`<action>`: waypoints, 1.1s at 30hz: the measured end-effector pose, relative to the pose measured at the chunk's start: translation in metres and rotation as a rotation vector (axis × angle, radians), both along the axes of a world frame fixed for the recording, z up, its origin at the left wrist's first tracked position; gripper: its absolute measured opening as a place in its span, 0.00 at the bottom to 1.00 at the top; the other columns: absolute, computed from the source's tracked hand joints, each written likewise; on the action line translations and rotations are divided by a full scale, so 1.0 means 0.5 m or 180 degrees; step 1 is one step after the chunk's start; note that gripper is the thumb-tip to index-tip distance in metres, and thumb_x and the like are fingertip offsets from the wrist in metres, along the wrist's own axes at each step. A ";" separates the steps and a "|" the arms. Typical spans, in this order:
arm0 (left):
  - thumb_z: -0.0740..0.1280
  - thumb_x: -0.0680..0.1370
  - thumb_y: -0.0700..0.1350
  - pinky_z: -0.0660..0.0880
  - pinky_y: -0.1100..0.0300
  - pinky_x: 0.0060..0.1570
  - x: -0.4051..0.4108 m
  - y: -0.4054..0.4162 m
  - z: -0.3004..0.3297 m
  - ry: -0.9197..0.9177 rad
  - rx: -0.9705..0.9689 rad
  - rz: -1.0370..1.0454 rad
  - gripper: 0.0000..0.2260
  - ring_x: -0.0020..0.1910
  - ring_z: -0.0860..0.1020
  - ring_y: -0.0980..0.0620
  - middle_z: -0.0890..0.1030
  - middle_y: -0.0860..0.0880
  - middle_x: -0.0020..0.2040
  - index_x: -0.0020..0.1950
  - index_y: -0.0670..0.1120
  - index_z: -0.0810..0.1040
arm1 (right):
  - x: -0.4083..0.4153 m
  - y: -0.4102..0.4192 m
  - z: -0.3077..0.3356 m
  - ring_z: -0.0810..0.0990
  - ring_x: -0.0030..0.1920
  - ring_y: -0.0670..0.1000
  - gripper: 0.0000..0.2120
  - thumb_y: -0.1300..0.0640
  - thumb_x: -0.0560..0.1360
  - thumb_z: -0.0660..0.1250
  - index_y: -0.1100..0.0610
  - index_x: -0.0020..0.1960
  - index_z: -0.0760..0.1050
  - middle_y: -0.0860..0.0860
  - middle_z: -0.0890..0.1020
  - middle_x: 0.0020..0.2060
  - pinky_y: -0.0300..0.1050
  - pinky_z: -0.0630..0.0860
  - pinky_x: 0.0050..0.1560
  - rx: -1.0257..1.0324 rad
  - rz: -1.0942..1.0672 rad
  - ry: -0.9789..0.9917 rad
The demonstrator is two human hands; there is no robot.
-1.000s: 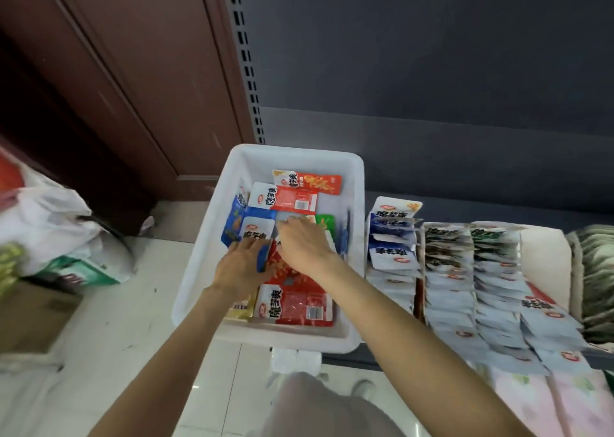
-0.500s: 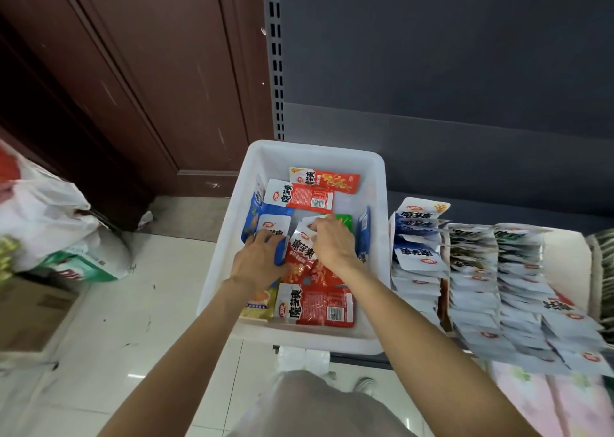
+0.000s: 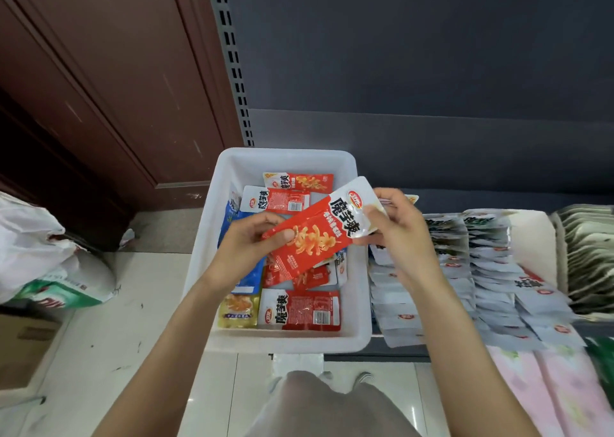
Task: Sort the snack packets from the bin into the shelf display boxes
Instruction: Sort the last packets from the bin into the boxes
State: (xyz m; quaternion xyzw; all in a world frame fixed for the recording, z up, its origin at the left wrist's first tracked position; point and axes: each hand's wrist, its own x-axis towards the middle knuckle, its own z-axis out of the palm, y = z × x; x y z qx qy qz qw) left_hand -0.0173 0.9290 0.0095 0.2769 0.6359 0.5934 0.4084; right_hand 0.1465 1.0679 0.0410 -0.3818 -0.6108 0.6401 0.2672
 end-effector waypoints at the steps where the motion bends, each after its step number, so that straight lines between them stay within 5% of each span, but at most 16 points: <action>1: 0.68 0.72 0.42 0.78 0.65 0.35 0.007 0.007 0.012 0.0010 0.0005 -0.0026 0.02 0.44 0.83 0.54 0.84 0.56 0.43 0.43 0.45 0.76 | 0.015 0.004 0.005 0.83 0.40 0.45 0.09 0.65 0.78 0.63 0.55 0.56 0.73 0.52 0.83 0.46 0.40 0.79 0.32 -0.0112 -0.0013 0.0030; 7: 0.70 0.69 0.51 0.79 0.64 0.42 0.085 0.076 0.081 0.1188 0.0251 -0.0699 0.05 0.45 0.82 0.58 0.83 0.59 0.44 0.43 0.54 0.79 | 0.161 0.024 0.027 0.83 0.43 0.46 0.10 0.60 0.72 0.70 0.53 0.52 0.79 0.48 0.85 0.44 0.37 0.78 0.35 0.0160 -0.0164 -0.0048; 12: 0.69 0.76 0.43 0.73 0.72 0.43 0.221 0.169 0.105 0.1994 0.0813 -0.0385 0.06 0.46 0.80 0.61 0.82 0.59 0.45 0.51 0.50 0.79 | 0.338 0.049 0.031 0.83 0.43 0.44 0.06 0.60 0.74 0.68 0.50 0.48 0.79 0.46 0.85 0.42 0.37 0.80 0.39 0.0412 -0.1612 0.0373; 15: 0.68 0.76 0.43 0.75 0.66 0.46 0.313 0.227 0.090 0.2059 0.0933 -0.0607 0.07 0.48 0.80 0.60 0.82 0.57 0.46 0.54 0.48 0.79 | 0.446 0.084 0.010 0.82 0.41 0.42 0.06 0.59 0.77 0.66 0.49 0.49 0.77 0.43 0.84 0.41 0.35 0.79 0.38 0.0505 -0.2561 0.0492; 19: 0.66 0.74 0.52 0.75 0.59 0.53 0.443 0.310 0.029 0.2888 0.0708 -0.1336 0.11 0.52 0.78 0.57 0.82 0.56 0.51 0.54 0.50 0.79 | 0.549 0.162 -0.028 0.82 0.44 0.43 0.08 0.61 0.77 0.66 0.49 0.50 0.77 0.40 0.84 0.40 0.37 0.79 0.41 0.0722 -0.2988 0.0267; 21: 0.67 0.74 0.52 0.73 0.56 0.56 0.506 0.354 -0.005 0.3470 0.0518 -0.1521 0.12 0.55 0.77 0.52 0.81 0.54 0.54 0.55 0.51 0.79 | 0.584 0.197 -0.044 0.80 0.44 0.43 0.06 0.59 0.77 0.67 0.53 0.53 0.77 0.43 0.82 0.43 0.39 0.80 0.43 0.1148 -0.2895 -0.0091; 24: 0.64 0.76 0.55 0.62 0.54 0.62 0.580 0.406 -0.049 0.4368 0.0018 -0.1816 0.18 0.61 0.73 0.49 0.78 0.51 0.61 0.63 0.50 0.76 | 0.607 0.236 -0.054 0.75 0.40 0.40 0.08 0.58 0.77 0.66 0.61 0.55 0.76 0.50 0.80 0.44 0.26 0.70 0.38 0.2189 -0.2346 -0.0948; 26: 0.62 0.76 0.58 0.57 0.54 0.61 0.606 0.425 -0.072 0.4853 -0.0359 -0.1968 0.20 0.64 0.70 0.49 0.76 0.51 0.64 0.65 0.51 0.74 | 0.601 0.257 -0.057 0.77 0.39 0.43 0.09 0.58 0.78 0.65 0.61 0.55 0.77 0.50 0.81 0.43 0.29 0.66 0.35 0.2689 -0.1897 -0.1282; 33: 0.65 0.76 0.54 0.57 0.53 0.59 0.637 0.414 -0.087 0.4949 -0.0757 -0.1837 0.11 0.60 0.70 0.50 0.79 0.49 0.54 0.57 0.57 0.80 | 0.541 0.337 -0.118 0.82 0.36 0.52 0.03 0.60 0.72 0.71 0.54 0.45 0.81 0.50 0.83 0.35 0.43 0.75 0.37 0.4133 -0.0191 -0.2007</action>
